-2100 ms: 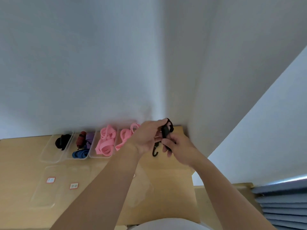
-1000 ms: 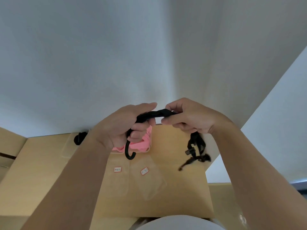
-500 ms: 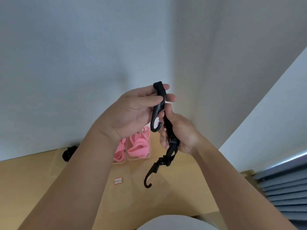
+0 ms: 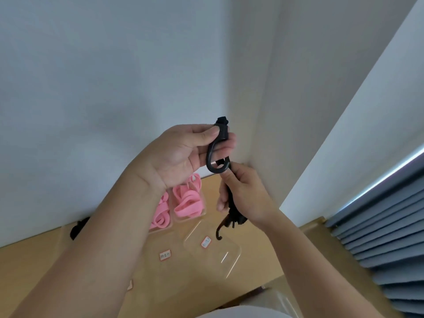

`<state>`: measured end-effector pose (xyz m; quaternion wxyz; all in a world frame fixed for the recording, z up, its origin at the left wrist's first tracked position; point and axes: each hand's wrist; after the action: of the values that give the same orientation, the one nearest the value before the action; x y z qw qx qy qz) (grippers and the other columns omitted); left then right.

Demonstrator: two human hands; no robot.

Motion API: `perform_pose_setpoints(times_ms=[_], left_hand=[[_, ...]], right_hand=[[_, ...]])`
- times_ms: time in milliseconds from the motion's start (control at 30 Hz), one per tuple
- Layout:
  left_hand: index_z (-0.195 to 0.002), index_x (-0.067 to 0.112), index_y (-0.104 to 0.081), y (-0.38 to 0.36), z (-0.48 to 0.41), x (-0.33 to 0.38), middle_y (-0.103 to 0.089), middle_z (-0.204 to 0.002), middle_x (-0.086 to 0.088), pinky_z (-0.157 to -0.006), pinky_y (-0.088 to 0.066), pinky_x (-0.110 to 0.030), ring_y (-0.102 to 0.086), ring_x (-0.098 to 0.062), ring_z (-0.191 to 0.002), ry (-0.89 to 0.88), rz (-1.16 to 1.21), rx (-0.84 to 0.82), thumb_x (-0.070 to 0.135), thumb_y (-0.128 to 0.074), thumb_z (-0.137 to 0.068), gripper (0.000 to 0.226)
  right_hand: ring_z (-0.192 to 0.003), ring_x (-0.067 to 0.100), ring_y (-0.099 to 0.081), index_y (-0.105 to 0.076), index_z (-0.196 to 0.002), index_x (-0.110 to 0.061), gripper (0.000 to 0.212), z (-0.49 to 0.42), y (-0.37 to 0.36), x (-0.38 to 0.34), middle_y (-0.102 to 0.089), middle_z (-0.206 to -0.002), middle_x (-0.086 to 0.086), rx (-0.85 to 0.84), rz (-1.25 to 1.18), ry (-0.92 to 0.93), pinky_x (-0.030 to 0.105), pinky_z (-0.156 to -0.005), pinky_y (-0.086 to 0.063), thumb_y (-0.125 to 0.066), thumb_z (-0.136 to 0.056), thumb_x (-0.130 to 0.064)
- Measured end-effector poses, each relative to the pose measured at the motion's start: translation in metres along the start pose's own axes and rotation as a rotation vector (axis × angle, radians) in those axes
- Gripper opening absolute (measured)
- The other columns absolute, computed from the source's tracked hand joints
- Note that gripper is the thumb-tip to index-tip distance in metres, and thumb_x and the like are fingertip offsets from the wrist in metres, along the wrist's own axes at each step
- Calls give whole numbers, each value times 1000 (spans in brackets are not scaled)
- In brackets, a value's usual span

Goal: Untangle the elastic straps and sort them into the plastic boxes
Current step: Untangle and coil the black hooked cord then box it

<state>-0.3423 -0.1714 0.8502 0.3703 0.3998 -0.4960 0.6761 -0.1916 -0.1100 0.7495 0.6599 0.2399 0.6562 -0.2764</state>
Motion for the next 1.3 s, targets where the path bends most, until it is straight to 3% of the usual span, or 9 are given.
perform_pose_setpoints(times_ms=[167, 300, 433, 567, 667, 800, 1033, 1167, 1300], left_hand=[[-97, 10, -76, -3, 11, 3, -75, -99, -3, -86, -44, -33, -64, -11, -74, 75, -32, -55, 24, -63, -87, 22], [-100, 2, -72, -19, 17, 13, -76, -97, -10, -60, -49, -26, -56, -14, -64, 46, -16, -91, 23, -62, -91, 25], [-101, 5, -72, -26, 20, 27, -76, -102, -11, -58, -50, -23, -66, -18, -78, -49, -181, -69, 16, -58, -102, 18], [-103, 4, -72, -27, 24, 39, -77, -98, -9, -65, -55, -23, -68, -19, -86, -154, -282, -77, 2, -62, -98, 11], [-102, 7, -73, -26, 28, 41, -77, -97, -9, -65, -55, -23, -71, -16, -85, -195, -368, -76, 2, -70, -92, 12], [-101, 8, -73, -23, 30, 41, -76, -90, -11, -62, -55, -24, -72, -19, -80, -257, -385, -38, 2, -75, -88, 14], [-99, 4, -73, -9, 26, 42, -74, -80, -11, -63, -55, -25, -69, -23, -70, -289, -459, 115, 2, -76, -88, 11], [-100, -1, -70, 2, 25, 41, -72, -78, -9, -60, -53, -25, -68, -21, -71, -212, -410, 160, -1, -74, -89, 12], [-99, 0, -71, 12, 27, 41, -72, -79, -11, -57, -52, -23, -67, -20, -71, -206, -360, 200, -1, -72, -90, 9]], right_hand=[[-79, 30, -76, -65, -98, -19, 13, 2, -2, -5, -75, -81, 7, 92, 20, 32, 38, -78, -60, -59, -97, -31], [-62, 20, -72, -62, -105, -21, 11, -2, -5, -32, -73, -80, -4, 194, 107, 174, 30, -60, -57, -61, -97, -29], [-53, 1, -51, -55, -86, -35, 27, -4, -5, -66, -57, -62, -20, 228, 257, 348, 14, -52, -40, -43, -107, -23], [-54, 10, -32, -47, -72, -34, 37, -1, -7, -83, -40, -57, -16, 202, 331, 353, 25, -50, -29, -43, -98, -8], [-51, 12, -34, -45, -69, -22, 31, 1, -9, -88, -41, -55, -8, 201, 376, 325, 28, -49, -29, -45, -100, -23], [-45, 7, -34, -44, -71, -15, 48, 7, -11, -95, -45, -53, -8, 157, 367, 257, 24, -44, -31, -39, -103, -51], [-42, 7, -35, -55, -71, -17, 39, 14, -19, -91, -41, -45, -15, 60, 406, 33, 29, -52, -30, -47, -105, -37], [-43, 7, -33, -56, -69, -22, 44, 23, -23, -88, -39, -48, -15, -80, 366, -25, 19, -46, -30, -48, -102, -50], [-41, 9, -28, -58, -66, -23, 51, 22, -24, -88, -34, -48, -11, -54, 231, -10, 17, -42, -27, -38, -98, -58]])
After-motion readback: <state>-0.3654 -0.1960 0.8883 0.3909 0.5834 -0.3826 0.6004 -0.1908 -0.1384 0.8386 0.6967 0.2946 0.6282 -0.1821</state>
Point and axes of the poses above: each hand's wrist, its own z-axis away from the middle knuckle, its own y-axis out of the back of the hand, x = y × z
